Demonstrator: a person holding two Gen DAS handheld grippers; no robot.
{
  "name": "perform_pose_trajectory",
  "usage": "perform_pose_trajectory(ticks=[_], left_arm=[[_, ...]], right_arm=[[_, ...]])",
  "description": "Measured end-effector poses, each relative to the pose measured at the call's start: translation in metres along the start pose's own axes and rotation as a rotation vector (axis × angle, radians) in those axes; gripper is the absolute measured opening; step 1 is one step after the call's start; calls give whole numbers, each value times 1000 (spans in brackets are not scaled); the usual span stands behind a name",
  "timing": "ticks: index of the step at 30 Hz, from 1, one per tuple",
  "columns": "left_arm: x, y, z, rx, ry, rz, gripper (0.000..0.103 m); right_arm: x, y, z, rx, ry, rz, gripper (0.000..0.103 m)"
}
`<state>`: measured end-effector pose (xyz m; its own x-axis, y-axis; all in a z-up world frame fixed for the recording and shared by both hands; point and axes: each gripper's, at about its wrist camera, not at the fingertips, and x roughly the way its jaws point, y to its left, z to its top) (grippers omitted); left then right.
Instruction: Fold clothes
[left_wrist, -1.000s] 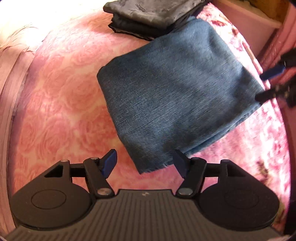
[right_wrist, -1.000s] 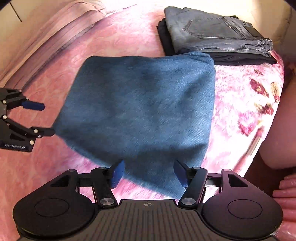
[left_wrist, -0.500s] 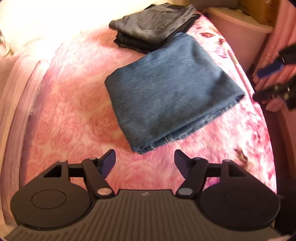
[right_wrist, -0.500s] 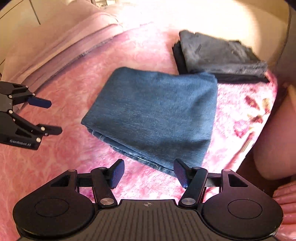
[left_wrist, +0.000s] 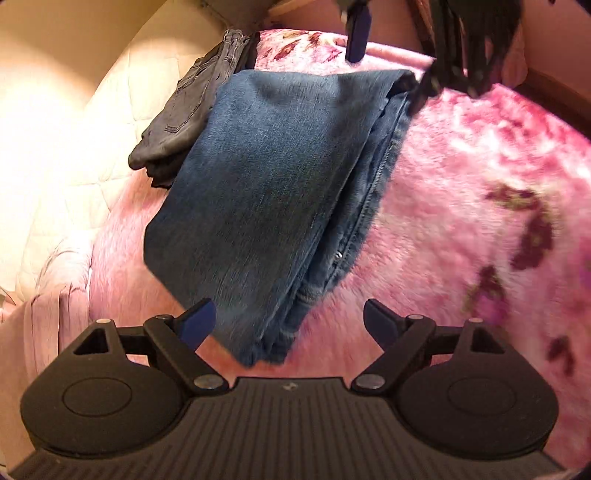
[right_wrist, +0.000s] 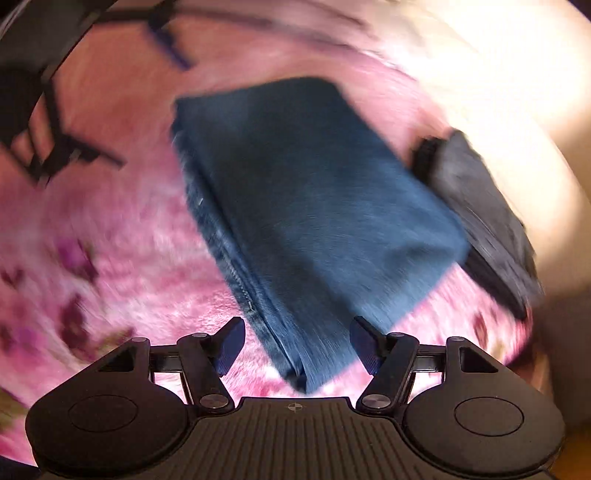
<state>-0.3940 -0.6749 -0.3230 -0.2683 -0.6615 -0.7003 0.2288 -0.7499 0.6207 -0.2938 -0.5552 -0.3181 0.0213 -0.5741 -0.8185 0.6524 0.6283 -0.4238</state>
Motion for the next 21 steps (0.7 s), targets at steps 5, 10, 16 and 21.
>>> perform_pose_trajectory(ticks=[5,10,16,21], left_arm=[[18,5,0,-79,18,-12,85],[5,14,6,-134,63,-14,85],[-39,18,15,-208,76,33,86],[-29,-1,15,-190,83,48,86]], right_arm=[[47,25,-14,-205,-24,-16,75],[52,23,-27,-250,-86,-60,84],[52,23,-27,-268,-90,-102,85],[52,24,-27,-284,-86,-137,85]])
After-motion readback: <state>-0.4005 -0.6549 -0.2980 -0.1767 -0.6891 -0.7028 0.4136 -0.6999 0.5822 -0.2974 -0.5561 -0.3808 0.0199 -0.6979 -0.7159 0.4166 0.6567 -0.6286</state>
